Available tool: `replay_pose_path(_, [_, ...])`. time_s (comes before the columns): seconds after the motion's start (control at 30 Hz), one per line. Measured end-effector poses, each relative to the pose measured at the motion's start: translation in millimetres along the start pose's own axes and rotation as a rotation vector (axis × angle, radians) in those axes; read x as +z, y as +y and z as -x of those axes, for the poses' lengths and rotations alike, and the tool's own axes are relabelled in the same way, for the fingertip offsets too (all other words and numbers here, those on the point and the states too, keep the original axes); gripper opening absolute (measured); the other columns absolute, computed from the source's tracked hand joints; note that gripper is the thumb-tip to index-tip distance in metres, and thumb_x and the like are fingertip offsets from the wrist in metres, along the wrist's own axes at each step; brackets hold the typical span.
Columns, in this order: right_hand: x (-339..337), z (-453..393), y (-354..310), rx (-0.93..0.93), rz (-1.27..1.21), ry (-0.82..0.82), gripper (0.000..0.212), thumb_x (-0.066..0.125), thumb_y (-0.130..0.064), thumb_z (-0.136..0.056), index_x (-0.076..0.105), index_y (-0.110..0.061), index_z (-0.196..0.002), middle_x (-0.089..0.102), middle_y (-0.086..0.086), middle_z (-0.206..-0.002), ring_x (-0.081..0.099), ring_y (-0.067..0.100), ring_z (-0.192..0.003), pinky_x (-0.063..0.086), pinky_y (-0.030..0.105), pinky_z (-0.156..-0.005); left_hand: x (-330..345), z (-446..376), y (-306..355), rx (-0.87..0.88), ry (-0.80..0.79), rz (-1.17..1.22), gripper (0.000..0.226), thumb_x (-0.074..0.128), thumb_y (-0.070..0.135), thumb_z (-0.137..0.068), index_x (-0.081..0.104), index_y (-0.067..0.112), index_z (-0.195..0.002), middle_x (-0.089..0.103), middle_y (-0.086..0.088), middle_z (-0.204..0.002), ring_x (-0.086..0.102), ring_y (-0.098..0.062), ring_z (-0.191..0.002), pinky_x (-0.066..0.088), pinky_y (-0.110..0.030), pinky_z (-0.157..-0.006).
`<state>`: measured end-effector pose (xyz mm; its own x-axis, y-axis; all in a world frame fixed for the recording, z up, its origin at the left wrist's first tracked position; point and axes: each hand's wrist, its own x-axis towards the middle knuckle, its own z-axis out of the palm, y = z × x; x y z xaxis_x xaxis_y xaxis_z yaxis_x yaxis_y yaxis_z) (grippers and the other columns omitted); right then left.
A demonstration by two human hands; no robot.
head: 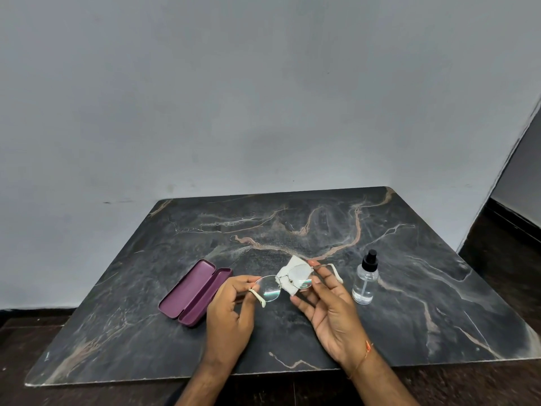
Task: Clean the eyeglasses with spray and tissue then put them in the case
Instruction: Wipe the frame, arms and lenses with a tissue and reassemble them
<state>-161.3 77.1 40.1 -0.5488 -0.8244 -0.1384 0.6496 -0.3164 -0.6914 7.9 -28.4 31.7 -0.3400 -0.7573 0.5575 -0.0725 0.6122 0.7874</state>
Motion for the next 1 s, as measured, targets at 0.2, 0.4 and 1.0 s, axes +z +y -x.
replay_pose_path(0.2, [3,1,-1,0.008,0.006,0.024,0.029,0.058,-0.002,-0.101,0.065,-0.005,-0.129,0.08,0.019,-0.109,0.079,0.024,-0.087,0.067,0.036,-0.07,0,-1,1,-0.03,0.039,0.017,0.012,0.072,0.011,-0.1,0.077,0.022,-0.103,0.077,0.019,-0.109,0.075,-0.007,-0.103,0.056,-0.011,-0.08])
replay_pose_path(0.4, [6,-2,0,-0.02,-0.01,0.056,0.047,0.071,0.001,-0.085,0.062,-0.002,-0.131,0.079,0.019,-0.11,0.08,0.024,-0.092,0.068,0.038,-0.07,0,-3,-5,-0.044,0.094,0.008,0.02,0.072,-0.003,-0.1,0.078,0.016,-0.104,0.077,0.017,-0.107,0.075,-0.006,-0.104,0.056,-0.011,-0.082])
replay_pose_path(1.0, [13,11,27,-0.484,0.489,0.218,0.027,0.085,0.002,-0.083,0.078,-0.02,-0.097,0.079,-0.001,-0.081,0.069,0.007,-0.071,0.057,0.017,-0.069,6,-3,-16,0.035,0.006,-0.172,0.014,0.073,0.007,-0.1,0.072,0.019,-0.108,0.072,0.017,-0.115,0.072,-0.008,-0.111,0.062,-0.036,-0.092])
